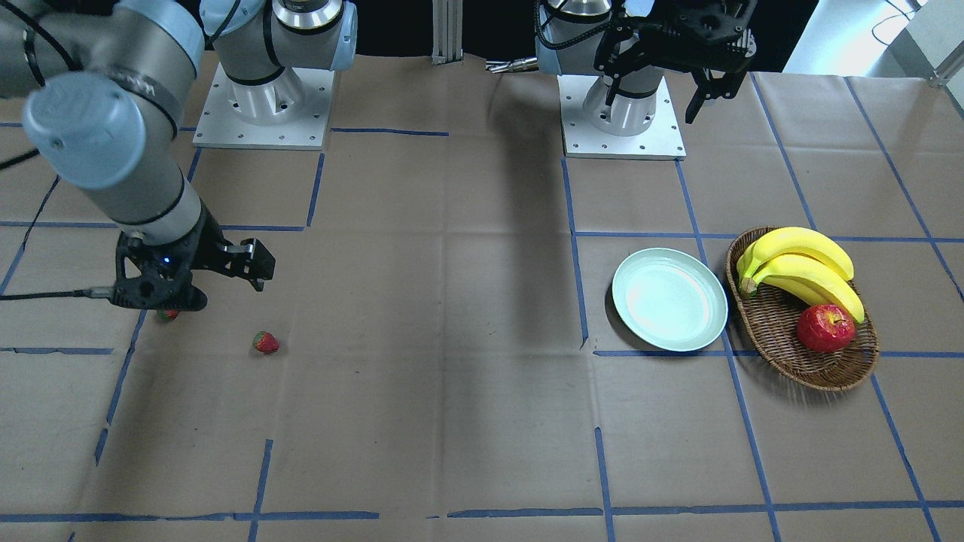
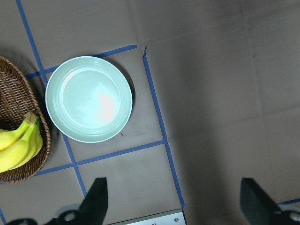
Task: Collect all strawberries into plate
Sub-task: 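Reach the right gripper down and grasp the strawberry farthest from the robot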
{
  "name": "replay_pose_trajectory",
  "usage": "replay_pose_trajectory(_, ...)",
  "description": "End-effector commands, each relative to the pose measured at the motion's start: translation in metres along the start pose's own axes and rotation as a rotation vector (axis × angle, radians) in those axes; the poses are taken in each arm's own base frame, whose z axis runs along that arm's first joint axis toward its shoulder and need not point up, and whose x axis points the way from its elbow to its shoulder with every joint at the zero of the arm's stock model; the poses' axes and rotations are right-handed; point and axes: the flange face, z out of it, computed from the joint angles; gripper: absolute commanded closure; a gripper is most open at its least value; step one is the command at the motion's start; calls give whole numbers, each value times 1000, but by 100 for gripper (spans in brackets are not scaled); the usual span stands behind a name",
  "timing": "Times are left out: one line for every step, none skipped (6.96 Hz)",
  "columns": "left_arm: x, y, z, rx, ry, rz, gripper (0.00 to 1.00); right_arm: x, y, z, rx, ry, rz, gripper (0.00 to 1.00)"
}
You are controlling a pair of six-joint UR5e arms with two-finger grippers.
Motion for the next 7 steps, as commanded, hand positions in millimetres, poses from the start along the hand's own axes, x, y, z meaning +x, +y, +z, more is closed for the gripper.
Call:
replay_pose_trajectory(1, 3, -1, 3, 0, 0, 0, -1, -4, 92, 22, -1, 2, 0)
replay_pose_trajectory(1, 3, -1, 3, 0, 0, 0, -4, -1, 105, -2, -8, 0, 0)
replay_pose_trajectory(1, 3, -1, 3, 0, 0, 0, -4, -1, 110, -10, -8, 1, 0)
replay_pose_trajectory(1, 3, 0, 2, 2, -1, 0, -4, -6, 120, -26, -9, 4, 3)
replay_pose_trajectory(1, 3, -1, 4, 2, 0, 0, -5, -9, 129, -23, -10, 4, 9)
replay_pose_trajectory(1, 3, -1, 4, 2, 0, 0, -5, -12, 126, -15, -10, 4, 31)
replay_pose_trajectory(1, 3, -1, 4, 2, 0, 0, -4, -11, 123, -9, -10, 5, 50)
